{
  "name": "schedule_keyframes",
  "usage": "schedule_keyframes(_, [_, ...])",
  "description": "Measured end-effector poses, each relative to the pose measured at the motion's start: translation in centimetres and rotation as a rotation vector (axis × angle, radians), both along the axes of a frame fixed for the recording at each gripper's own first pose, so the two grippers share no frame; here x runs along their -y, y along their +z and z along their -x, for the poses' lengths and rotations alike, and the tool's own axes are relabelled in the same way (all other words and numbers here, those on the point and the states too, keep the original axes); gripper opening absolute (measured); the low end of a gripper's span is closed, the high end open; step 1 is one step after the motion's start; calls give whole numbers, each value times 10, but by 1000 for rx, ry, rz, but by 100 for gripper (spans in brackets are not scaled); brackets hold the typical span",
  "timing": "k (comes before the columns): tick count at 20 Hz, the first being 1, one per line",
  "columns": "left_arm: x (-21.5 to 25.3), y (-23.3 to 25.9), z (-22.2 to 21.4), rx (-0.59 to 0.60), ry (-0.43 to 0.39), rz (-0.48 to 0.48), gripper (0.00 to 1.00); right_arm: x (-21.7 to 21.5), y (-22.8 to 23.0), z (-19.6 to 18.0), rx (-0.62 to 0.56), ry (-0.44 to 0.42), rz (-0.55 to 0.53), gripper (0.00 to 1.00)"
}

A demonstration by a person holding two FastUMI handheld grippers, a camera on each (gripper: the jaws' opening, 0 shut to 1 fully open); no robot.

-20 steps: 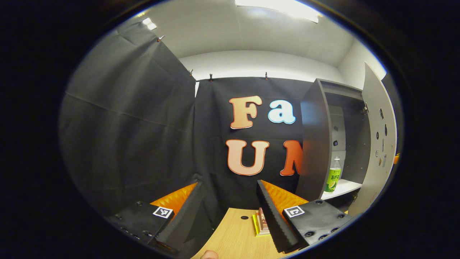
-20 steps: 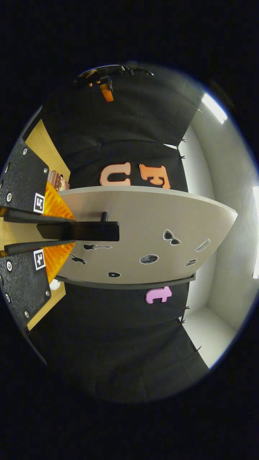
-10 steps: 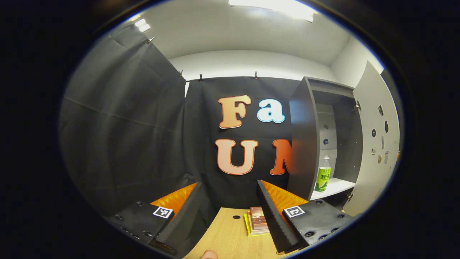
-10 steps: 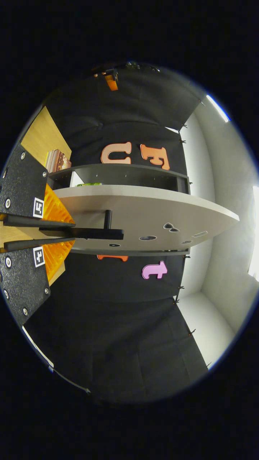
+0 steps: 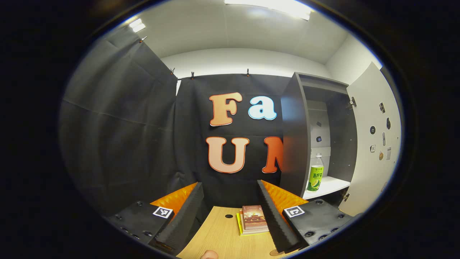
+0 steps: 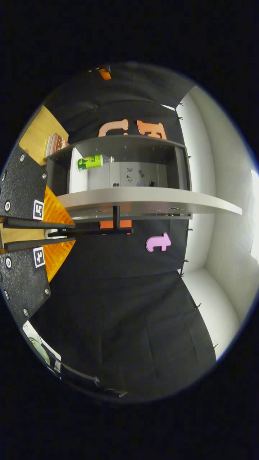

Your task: Open the cabinet door with the right hand, grasp the bottle in the cabinet with the left hand and place it on the coaster, then close the cabinet door with the right hand.

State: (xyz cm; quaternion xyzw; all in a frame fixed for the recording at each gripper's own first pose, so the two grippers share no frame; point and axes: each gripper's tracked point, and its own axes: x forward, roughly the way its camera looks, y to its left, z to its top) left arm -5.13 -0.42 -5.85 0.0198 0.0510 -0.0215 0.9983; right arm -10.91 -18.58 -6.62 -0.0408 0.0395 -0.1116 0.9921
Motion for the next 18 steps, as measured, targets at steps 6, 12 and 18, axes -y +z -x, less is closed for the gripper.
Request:
schedule_keyframes(6, [62,-30,-12,-36,-68,3,96,-2,15,45,45,-17,11,33])
schedule_keyframes(12, [162,-77,-23,-98,-193,34,97,-8,15,54,67,-24,7,76])
schedule_keyframes(18, [268,-100,-33,-100,-298,45,94,26,5,58,47,-70,-55,90])
